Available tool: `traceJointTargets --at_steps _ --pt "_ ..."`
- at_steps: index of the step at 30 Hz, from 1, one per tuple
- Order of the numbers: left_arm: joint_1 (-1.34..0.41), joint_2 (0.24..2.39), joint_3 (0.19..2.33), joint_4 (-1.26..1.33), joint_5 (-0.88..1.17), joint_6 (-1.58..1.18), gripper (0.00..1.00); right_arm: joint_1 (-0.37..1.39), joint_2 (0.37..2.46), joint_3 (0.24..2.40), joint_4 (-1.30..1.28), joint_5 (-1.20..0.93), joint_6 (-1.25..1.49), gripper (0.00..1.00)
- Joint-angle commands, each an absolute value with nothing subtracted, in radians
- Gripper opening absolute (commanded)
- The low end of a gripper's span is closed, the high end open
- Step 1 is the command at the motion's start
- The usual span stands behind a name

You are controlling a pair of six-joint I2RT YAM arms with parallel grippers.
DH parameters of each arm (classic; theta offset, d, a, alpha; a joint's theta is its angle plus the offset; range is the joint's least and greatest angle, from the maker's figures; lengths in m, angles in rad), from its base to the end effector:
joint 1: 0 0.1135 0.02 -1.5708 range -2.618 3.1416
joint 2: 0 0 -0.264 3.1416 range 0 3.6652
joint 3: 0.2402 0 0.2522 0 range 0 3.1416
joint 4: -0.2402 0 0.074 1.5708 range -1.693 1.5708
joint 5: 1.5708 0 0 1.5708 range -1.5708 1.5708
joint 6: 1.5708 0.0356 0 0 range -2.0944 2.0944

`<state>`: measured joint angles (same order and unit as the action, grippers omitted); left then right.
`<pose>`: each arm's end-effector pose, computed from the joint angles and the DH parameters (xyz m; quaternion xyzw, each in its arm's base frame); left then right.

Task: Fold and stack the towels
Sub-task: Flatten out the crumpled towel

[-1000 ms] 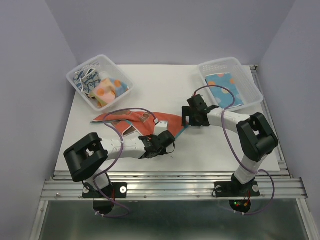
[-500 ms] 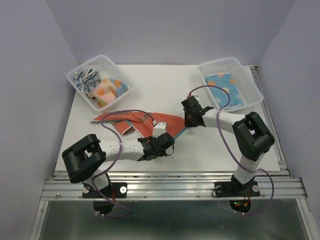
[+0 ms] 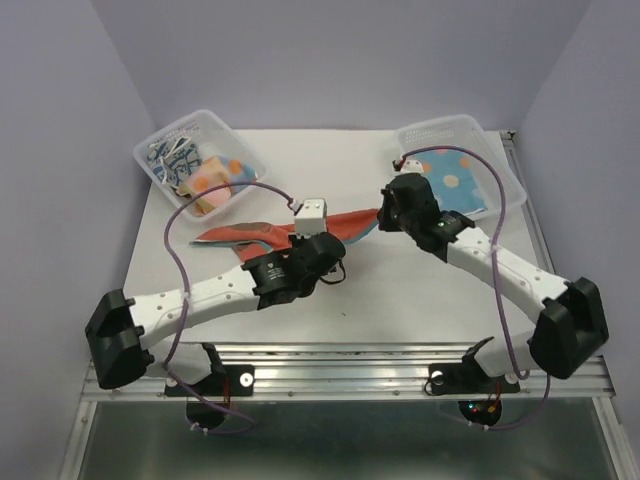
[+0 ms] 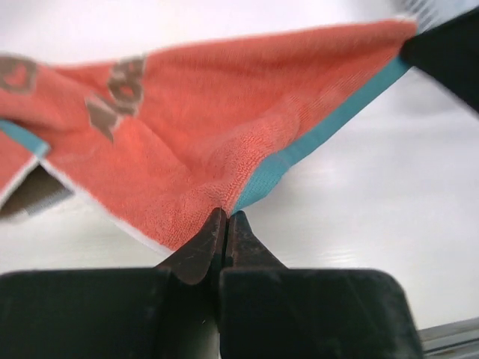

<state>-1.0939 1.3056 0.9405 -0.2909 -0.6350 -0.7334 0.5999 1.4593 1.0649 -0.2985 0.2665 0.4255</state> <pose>0.1484 -0.2412 0.2742 0.0172 0.8633 -0.1611 0.4780 0.2721 0.1747 0.2679 -0.0219 0.8987 0.1018 0.4261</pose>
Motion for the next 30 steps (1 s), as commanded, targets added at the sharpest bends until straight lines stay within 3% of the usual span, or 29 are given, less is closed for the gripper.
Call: traceJointTargets --at_steps 1,4,8,18,23,30 --pt "-1.104 1.18 1.113 -0.336 -0.735 -0.574 0.0 0.6 1.271 1.155 -0.275 0.302 0.364 0.01" --pt "-1.108 1.128 1.23 -0.319 -0.677 -0.449 0.0 0.6 1.198 1.227 -0.29 0.267 0.336 0.01" --pt "-1.109 0.998 1.29 -0.171 -0.354 -0.307 0.0 0.6 1.088 1.316 -0.347 0.158 0.308 0.01" --pt "-1.109 0.907 1.413 -0.129 0.105 -0.279 0.0 0.598 0.956 1.479 -0.42 -0.115 0.325 0.01" --pt "-1.109 0.885 1.411 -0.063 0.248 -0.328 0.0 0.598 0.893 1.499 -0.411 -0.225 0.396 0.01" --pt "-1.109 0.868 1.379 -0.054 0.232 -0.353 0.0 0.598 0.828 1.457 -0.411 -0.23 0.439 0.01"
